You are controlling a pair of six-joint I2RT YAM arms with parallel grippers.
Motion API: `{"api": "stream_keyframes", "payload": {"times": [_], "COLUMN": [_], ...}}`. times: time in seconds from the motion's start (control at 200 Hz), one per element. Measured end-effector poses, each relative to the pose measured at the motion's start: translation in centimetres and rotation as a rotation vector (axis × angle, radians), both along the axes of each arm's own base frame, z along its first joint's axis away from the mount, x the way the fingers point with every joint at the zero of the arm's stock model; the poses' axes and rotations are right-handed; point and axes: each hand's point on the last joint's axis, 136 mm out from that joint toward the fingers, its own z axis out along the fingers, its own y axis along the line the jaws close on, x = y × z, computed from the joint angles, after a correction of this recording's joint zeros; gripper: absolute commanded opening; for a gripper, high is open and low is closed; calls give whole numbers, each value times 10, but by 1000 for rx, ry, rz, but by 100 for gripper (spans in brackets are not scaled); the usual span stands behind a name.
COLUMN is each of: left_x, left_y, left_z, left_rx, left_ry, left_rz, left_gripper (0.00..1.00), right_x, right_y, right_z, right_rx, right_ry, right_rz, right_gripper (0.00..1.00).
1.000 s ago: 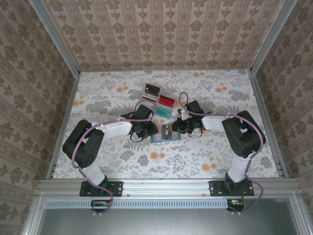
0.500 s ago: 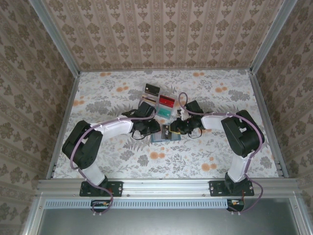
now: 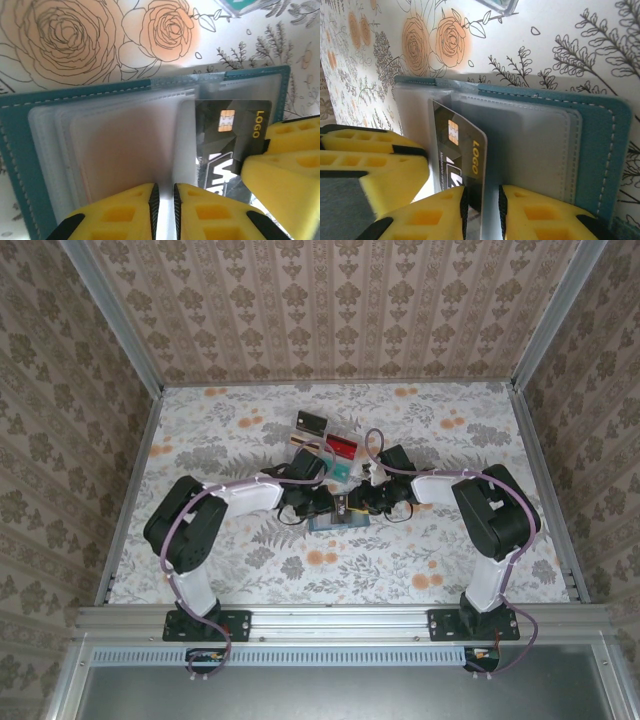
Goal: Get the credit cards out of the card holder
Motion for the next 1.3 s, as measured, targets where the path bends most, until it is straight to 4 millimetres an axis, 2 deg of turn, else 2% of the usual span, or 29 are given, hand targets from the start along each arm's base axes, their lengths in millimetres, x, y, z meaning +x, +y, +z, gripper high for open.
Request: {"api": "stream_keyframes", "payload": {"times": [0.2, 0.365, 0.49, 0.69, 0.82, 0.885, 0.95, 1.07, 1.175, 1.3], "left_x": [0, 0, 0, 1, 7, 14, 24, 46, 55, 66], "left_y": [2, 3, 3, 9, 21, 24, 26, 23, 25, 25], "left_z": [-1, -3, -3, 3, 12, 24, 44, 97, 132, 164], "left_rx": [16, 18, 17, 27, 26, 7, -28, -142, -244, -370], "left_ry": [-2, -4, -10, -20, -32, -53, -93, -196, -260, -319], "left_rz": [4, 6, 7, 5, 7, 5, 1, -4, -6, -25], "left_gripper": [15, 15, 19, 27, 37, 43, 51, 64, 74, 75], "right_x": [1, 2, 3, -1, -6, -3, -1, 4, 11, 25], "right_y": [0, 2, 3, -6, -18, -21, -23, -20, -14, -2], "right_z": [0, 0, 1, 23, 45, 63, 79, 106, 129, 163], "right_rx": [4, 16, 30, 23, 18, 31, 47, 102, 160, 252], "right_ry": [1, 2, -4, -78, -164, -222, -275, -327, -357, -399], "right_rz": [-5, -14, -18, -37, -38, -34, -31, -12, 3, 19], "right_gripper": [26, 14, 7, 3, 2, 2, 1, 1, 1, 1]}}
